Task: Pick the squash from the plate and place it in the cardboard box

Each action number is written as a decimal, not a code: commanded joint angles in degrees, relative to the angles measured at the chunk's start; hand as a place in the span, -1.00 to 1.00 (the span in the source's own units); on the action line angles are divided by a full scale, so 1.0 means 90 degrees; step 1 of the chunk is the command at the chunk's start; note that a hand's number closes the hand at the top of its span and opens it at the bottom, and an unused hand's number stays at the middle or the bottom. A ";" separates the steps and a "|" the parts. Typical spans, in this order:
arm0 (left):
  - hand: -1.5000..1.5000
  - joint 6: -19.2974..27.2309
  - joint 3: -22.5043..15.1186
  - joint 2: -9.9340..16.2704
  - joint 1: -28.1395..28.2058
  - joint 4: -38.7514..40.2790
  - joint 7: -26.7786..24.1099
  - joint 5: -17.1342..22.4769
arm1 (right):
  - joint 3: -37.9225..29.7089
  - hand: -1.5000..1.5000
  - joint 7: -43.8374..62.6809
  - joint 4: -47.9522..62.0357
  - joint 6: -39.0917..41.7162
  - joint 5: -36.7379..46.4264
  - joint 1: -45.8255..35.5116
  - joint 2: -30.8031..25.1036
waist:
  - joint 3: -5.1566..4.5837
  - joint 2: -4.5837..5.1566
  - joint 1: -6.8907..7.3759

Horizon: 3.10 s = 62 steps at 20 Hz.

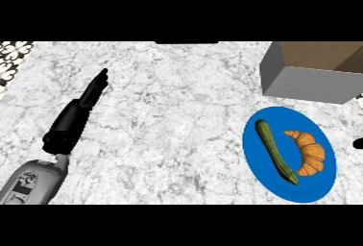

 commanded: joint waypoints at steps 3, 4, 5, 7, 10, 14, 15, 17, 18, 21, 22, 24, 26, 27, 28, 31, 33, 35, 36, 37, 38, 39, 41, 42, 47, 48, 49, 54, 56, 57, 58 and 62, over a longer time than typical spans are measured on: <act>0.00 -0.0500 0.0217 0.0267 -0.0136 0.0008 -0.0131 0.0205 | 0.0017 -1.00 -0.2829 0.0986 0.0669 0.1529 0.0455 -0.0680 | 0.0012 0.0034 0.0136; 0.00 -0.0493 0.0120 0.0197 0.0153 -0.0119 -0.0301 0.0176 | 0.0120 -1.00 -0.3156 0.0775 0.0610 0.1789 0.0630 -0.0736 | 0.0004 0.0000 0.0118; 0.00 -0.0571 0.0213 0.0258 0.0022 0.0067 -0.0317 0.0186 | 0.0147 -1.00 -0.3399 0.0887 0.0478 0.2029 0.0481 -0.0872 | 0.0002 0.0013 0.0119; 0.00 -0.0730 0.0325 0.0371 0.0144 0.0147 -0.0481 0.0251 | 0.0377 -1.00 -0.3496 0.1045 0.0243 0.2385 0.0148 -0.1060 | -0.0005 0.0013 0.0200; 0.00 -0.0747 0.0297 0.0344 0.0059 -0.0083 -0.0177 0.0237 | 0.0888 -1.00 -0.3091 0.0594 0.0093 0.2918 0.0288 -0.1379 | -0.0014 -0.0033 0.0127; 0.00 -0.0640 0.0307 0.0180 -0.0124 0.0247 -0.0348 0.0080 | 0.1641 -1.00 -0.2760 -0.0002 -0.0187 0.3881 0.0227 -0.1764 | -0.0023 -0.0023 0.0075; 0.00 -0.0732 0.0295 0.0222 0.0111 0.0010 -0.0325 0.0162 | 0.1806 -1.00 -0.2841 -0.0021 -0.0369 0.4147 0.0357 -0.1717 | -0.0019 -0.0034 0.0117; 0.00 -0.0683 0.0298 0.0107 0.0132 0.0391 -0.0584 0.0013 | 0.2030 -1.00 -0.2379 -0.0587 -0.0189 0.4278 0.0367 -0.1787 | -0.0026 -0.0034 0.0030; 0.00 -0.0809 0.0536 0.0386 0.0312 -0.0032 -0.0453 0.0180 | 0.1983 -1.00 -0.2120 -0.1085 -0.0081 0.4194 0.0656 -0.1841 | -0.0025 -0.0071 0.0012; 0.00 -0.0690 0.0392 0.0079 0.0085 0.0129 -0.0225 0.0026 | 0.2143 -1.00 -0.1618 -0.1521 -0.0247 0.4795 0.0651 -0.1911 | -0.0022 -0.0056 -0.0019; 0.00 -0.0605 0.0308 -0.0068 0.0079 0.0308 -0.0541 -0.0168 | 0.2307 -1.00 -0.1090 -0.2032 -0.0180 0.4822 0.0811 -0.1673 | -0.0025 -0.0057 -0.0053; 0.00 -0.0973 0.0627 0.0211 0.0146 0.0078 -0.0321 0.0154 | 0.2166 -1.00 -0.0818 -0.2433 0.0034 0.4879 0.1082 -0.1769 | -0.0022 -0.0065 -0.0031; 0.00 -0.0785 0.0470 0.0053 0.0514 -0.0145 -0.0425 -0.0111 | 0.2208 -1.00 -0.0469 -0.2611 0.0159 0.5113 0.1203 -0.1711 | -0.0021 -0.0062 0.0000; 0.00 -0.0748 0.0444 -0.0017 0.0132 -0.0326 0.0145 -0.0113 | 0.2533 -1.00 -0.0075 -0.2542 0.0081 0.5364 0.0999 -0.1272 | -0.0018 -0.0050 0.0038; 0.00 -0.0775 0.0447 -0.0094 0.0079 0.0247 -0.0374 -0.0347 | 0.2411 -1.00 0.0022 -0.2638 0.0516 0.5260 0.0850 -0.1430 | -0.0021 -0.0039 0.0016; 0.00 -0.0928 0.0630 -0.0124 0.0092 -0.0026 -0.0105 -0.0213 | 0.2502 -1.00 0.0707 -0.3340 0.0783 0.5373 0.1161 -0.1044 | -0.0019 -0.0045 0.0009; 0.00 -0.0924 0.0584 -0.0268 0.0300 -0.0074 -0.0175 -0.0373 | 0.2263 -1.00 0.0211 -0.3172 0.0857 0.5545 0.1488 -0.1238 | -0.0018 -0.0043 0.0011; 0.00 -0.1038 0.0755 -0.0196 0.0496 -0.0244 -0.0222 -0.0354 | 0.2553 -1.00 0.0704 -0.3225 0.0973 0.5829 0.1303 -0.0773 | -0.0018 -0.0039 0.0049; 0.00 -0.1056 0.0814 -0.0260 0.0318 -0.0192 -0.0180 -0.0462 | 0.2595 -1.00 0.0462 -0.2927 0.0927 0.5966 0.1156 -0.0578 | -0.0017 -0.0035 0.0053; 0.00 -0.1343 0.1000 -0.0010 0.0568 -0.0301 -0.0408 -0.0267 | 0.2683 -1.00 0.0614 -0.3125 0.0757 0.6177 0.1414 -0.0504 | -0.0017 -0.0039 0.0051; 0.00 -0.1249 0.0882 -0.0281 0.0401 -0.0390 -0.0083 -0.0343 | 0.2601 -1.00 0.0717 -0.3295 0.0818 0.6273 0.1453 -0.0420 | -0.0017 -0.0040 0.0036; 0.00 -0.1308 0.1003 -0.0237 0.0247 -0.0029 -0.0246 -0.0246 | 0.3070 -1.00 0.0966 -0.3082 0.0445 0.6701 0.1409 -0.0088 | -0.0017 -0.0032 0.0045; 0.00 -0.0992 0.0716 -0.0615 0.0375 0.0300 -0.0608 -0.0815 | 0.2614 -1.00 0.0628 -0.2878 0.0529 0.6724 0.1309 -0.0305 | -0.0017 -0.0031 0.0029; 0.00 -0.1398 0.1036 -0.0222 0.0369 -0.0523 0.0169 -0.0352 | 0.2485 -1.00 0.0148 -0.2737 0.0081 0.6847 0.1757 -0.0373 | -0.0013 -0.0042 0.0036; 0.00 -0.1550 0.1140 -0.0566 0.0268 0.0183 -0.0443 -0.0655 | 0.2574 -1.00 0.0325 -0.2363 0.0437 0.7264 0.1092 0.0209 | -0.0016 -0.0030 0.0051; 0.00 -0.1652 0.1298 -0.0502 0.0171 -0.0041 -0.0097 -0.0578 | 0.2530 -1.00 0.0473 -0.2777 0.0584 0.7342 0.1298 0.0252 | -0.0016 -0.0036 0.0039; 0.00 -0.1613 0.1283 -0.0524 0.0508 0.0047 -0.0514 -0.0554 | 0.3072 -1.00 0.0637 -0.2582 0.0131 0.7787 0.1409 0.0541 | -0.0016 -0.0033 0.0056; 0.00 -0.1740 0.1328 -0.0651 0.0630 -0.0273 -0.0323 -0.0788 | 0.2772 -1.00 0.0508 -0.2225 0.0335 0.8107 0.1140 0.0684 | -0.0017 -0.0036 0.0057; 0.00 -0.1608 0.1179 -0.0814 0.0687 -0.0758 0.0070 -0.0862 | 0.2568 -1.00 -0.0046 -0.1518 -0.0139 0.8209 0.1107 0.0517 | -0.0014 -0.0036 0.0069; 0.00 -0.1967 0.1505 -0.0643 0.0365 -0.0445 0.0044 -0.0619 | 0.2712 -1.00 0.0368 -0.1964 0.0001 0.8325 0.1240 0.0881 | -0.0016 -0.0037 0.0044; 0.00 -0.1741 0.1399 -0.0695 0.0564 -0.0035 -0.0622 -0.1029 | 0.2692 -1.00 0.0008 -0.1394 -0.0420 0.8462 0.1242 0.0757 | -0.0016 -0.0030 0.0048; 0.00 -0.1756 0.1397 -0.0886 0.0578 -0.0345 -0.0341 -0.1127 | 0.2683 -1.00 -0.0053 -0.1633 0.0362 0.8390 0.0980 0.0924 | -0.0017 -0.0038 0.0049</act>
